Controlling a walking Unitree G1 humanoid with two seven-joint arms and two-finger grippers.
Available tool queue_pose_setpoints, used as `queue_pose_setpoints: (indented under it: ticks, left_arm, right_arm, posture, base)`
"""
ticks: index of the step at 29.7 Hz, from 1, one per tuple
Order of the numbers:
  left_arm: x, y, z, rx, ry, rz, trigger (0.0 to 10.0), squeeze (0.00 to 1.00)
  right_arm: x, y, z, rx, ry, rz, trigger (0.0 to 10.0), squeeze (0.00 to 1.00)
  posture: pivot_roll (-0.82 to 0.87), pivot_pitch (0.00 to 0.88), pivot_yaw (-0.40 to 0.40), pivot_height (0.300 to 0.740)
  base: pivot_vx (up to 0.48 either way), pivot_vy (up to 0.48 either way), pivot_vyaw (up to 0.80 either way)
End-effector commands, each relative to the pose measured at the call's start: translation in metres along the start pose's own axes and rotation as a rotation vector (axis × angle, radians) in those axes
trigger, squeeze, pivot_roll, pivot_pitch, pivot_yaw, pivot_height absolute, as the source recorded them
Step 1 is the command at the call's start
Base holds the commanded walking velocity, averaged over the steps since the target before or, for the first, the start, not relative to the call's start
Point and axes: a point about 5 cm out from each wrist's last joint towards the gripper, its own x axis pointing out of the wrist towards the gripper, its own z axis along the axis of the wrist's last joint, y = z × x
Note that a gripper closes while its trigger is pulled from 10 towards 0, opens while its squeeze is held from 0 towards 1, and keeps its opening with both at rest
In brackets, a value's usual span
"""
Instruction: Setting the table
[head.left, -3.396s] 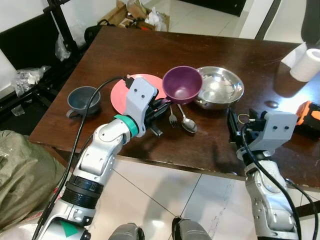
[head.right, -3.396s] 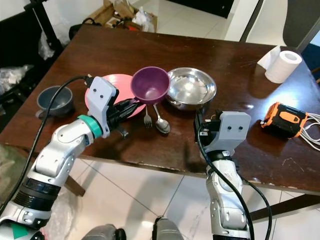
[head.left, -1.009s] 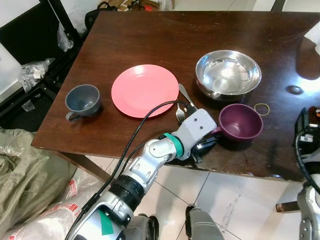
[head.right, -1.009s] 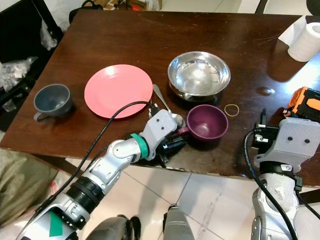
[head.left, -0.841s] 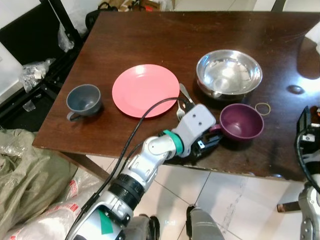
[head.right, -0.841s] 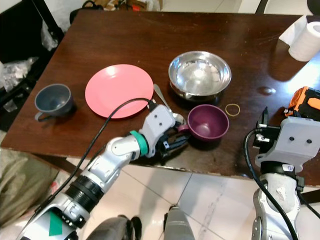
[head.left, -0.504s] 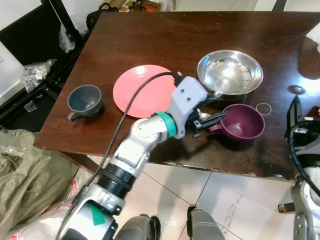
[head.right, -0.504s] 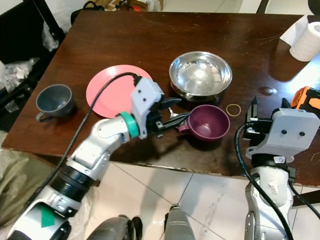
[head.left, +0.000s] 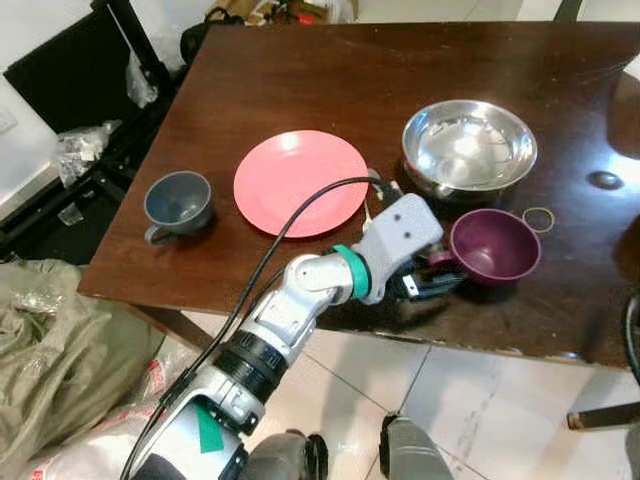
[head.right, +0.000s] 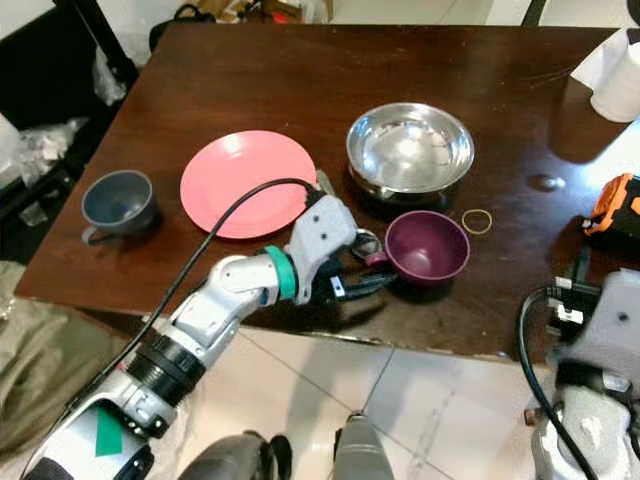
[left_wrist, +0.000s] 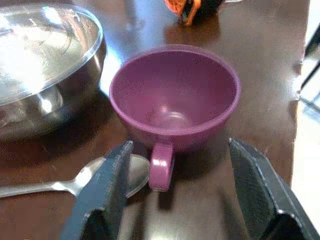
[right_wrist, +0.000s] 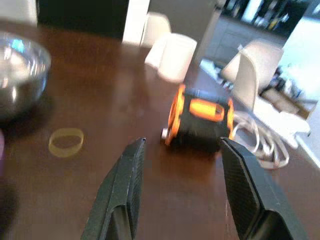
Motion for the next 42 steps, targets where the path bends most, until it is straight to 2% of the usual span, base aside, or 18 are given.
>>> queue_pose_setpoints:
  ticks: [1, 2, 3, 11, 15, 16, 17, 18, 19, 40, 41, 42]
  left_arm:
    - [0.003, -0.003, -0.008, 0.007, 0.036, 0.002, 10.0, 1.00]
    - [0.004, -0.004, -0.009, 0.005, 0.040, 0.004, 10.0, 1.00]
    - [0.006, -0.003, -0.009, 0.005, 0.044, 0.016, 10.0, 0.00]
    - [0.012, 0.003, -0.010, -0.007, 0.049, 0.074, 10.0, 0.00]
    - [0.012, 0.003, -0.012, -0.018, 0.049, 0.078, 10.0, 0.00]
    - [0.013, 0.003, -0.013, -0.022, 0.048, 0.079, 4.4, 0.00]
    - [0.013, 0.003, -0.013, -0.035, 0.045, 0.081, 3.9, 0.00]
    - [0.013, 0.003, -0.014, -0.044, 0.043, 0.082, 3.9, 0.00]
    - [0.013, 0.002, -0.014, -0.050, 0.038, 0.079, 0.0, 0.00]
    - [0.016, 0.002, -0.004, -0.117, -0.024, 0.079, 0.0, 0.00]
    - [0.015, 0.003, 0.001, -0.131, -0.043, 0.066, 10.0, 0.00]
    - [0.015, 0.003, 0.001, -0.131, -0.043, 0.066, 10.0, 0.00]
  right_arm:
    - [-0.004, 0.003, -0.002, 0.014, 0.013, 0.022, 10.0, 0.00]
    - [-0.005, 0.005, -0.002, 0.017, 0.015, 0.031, 10.0, 0.00]
    - [-0.005, 0.008, -0.002, 0.024, 0.015, 0.043, 10.0, 0.00]
    - [-0.002, 0.019, 0.000, 0.047, 0.001, 0.059, 10.0, 0.00]
    - [-0.001, 0.019, 0.001, 0.050, -0.002, 0.065, 10.0, 0.00]
    - [-0.001, 0.019, 0.001, 0.051, -0.003, 0.067, 10.0, 0.00]
    - [-0.001, 0.019, 0.001, 0.053, -0.003, 0.068, 10.0, 0.00]
    - [-0.001, 0.019, 0.001, 0.053, -0.003, 0.069, 10.0, 0.00]
    - [-0.001, 0.019, 0.001, 0.056, -0.003, 0.070, 10.0, 0.00]
    - [0.001, 0.025, -0.003, 0.070, 0.009, 0.086, 10.0, 0.00]
    - [0.001, 0.025, -0.003, 0.071, 0.009, 0.087, 10.0, 0.00]
    - [0.001, 0.025, -0.003, 0.071, 0.009, 0.087, 10.0, 0.00]
  posture:
    - [-0.16, 0.101, 0.211, 0.740]
    - [-0.16, 0.100, 0.213, 0.740]
    - [-0.17, 0.101, 0.216, 0.740]
    - [-0.16, 0.097, 0.219, 0.740]
    - [-0.16, 0.097, 0.219, 0.740]
    - [-0.16, 0.097, 0.219, 0.740]
    - [-0.16, 0.097, 0.219, 0.740]
    - [-0.16, 0.097, 0.219, 0.740]
    - [-0.15, 0.096, 0.213, 0.740]
    - [-0.15, 0.100, 0.210, 0.740]
    - [-0.15, 0.100, 0.208, 0.740]
    - [-0.15, 0.100, 0.208, 0.740]
  base:
    - [0.000, 0.000, 0.00]
    - [0.000, 0.000, 0.00]
    - [0.000, 0.000, 0.00]
    - [0.000, 0.000, 0.00]
    - [0.000, 0.000, 0.00]
    - [0.000, 0.000, 0.00]
    - [0.000, 0.000, 0.00]
    - [0.000, 0.000, 0.00]
    - [0.000, 0.000, 0.00]
    - [0.000, 0.000, 0.00]
    - [0.000, 0.000, 0.00]
    - [0.000, 0.000, 0.00]
